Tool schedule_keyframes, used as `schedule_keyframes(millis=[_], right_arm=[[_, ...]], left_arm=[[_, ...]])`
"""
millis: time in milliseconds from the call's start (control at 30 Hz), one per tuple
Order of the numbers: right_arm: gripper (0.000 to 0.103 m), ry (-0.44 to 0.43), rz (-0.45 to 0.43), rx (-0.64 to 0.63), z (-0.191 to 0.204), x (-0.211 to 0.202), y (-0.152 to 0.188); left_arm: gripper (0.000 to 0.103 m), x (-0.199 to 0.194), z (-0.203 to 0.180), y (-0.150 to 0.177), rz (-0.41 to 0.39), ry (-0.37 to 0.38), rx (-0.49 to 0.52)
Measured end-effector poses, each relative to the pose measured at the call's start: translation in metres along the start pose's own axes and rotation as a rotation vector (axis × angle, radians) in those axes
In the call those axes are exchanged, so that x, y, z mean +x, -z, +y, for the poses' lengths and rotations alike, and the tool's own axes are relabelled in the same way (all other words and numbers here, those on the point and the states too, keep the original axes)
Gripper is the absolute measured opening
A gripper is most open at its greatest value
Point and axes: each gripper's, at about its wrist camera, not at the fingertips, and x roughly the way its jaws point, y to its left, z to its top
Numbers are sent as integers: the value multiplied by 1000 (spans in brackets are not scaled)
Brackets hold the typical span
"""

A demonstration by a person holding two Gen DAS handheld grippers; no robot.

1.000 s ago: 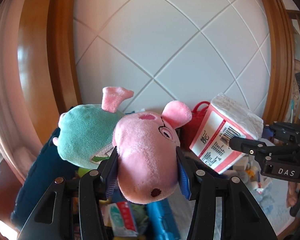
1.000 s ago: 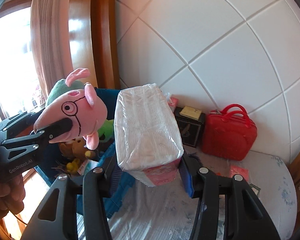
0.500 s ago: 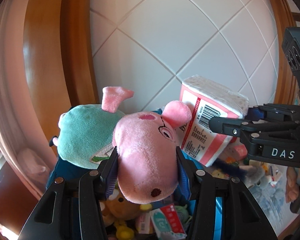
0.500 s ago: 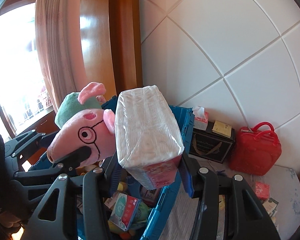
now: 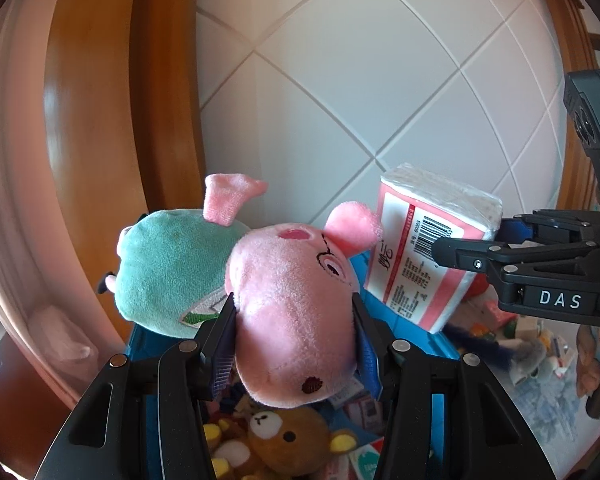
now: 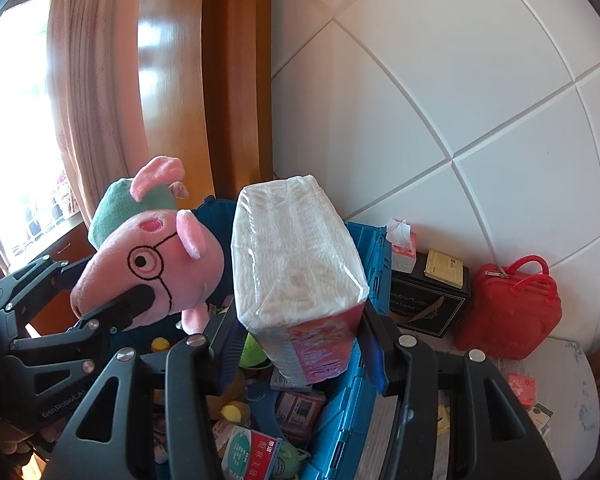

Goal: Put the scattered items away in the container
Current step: 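Lift the pig plush and tissue pack and carry both over the blue crate, then open the left tool over the crate while the right tool releases the tissue pack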

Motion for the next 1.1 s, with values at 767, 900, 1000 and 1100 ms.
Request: schedule_keyframes(millis=[767,900,1000,1100], right_arm=[[49,44,19,37,-19,71,-24],[49,37,17,36,-18,80,-30],[49,36,17,38,-19,87,-33],[49,33,16,39,-20,93,-34]], left_arm=[[50,98,50,-26,17,44,26],[50,110,56,-26,20,35,21],[50,118,60,-25,21,33,23],[52,125,63,-25,24,37,22]])
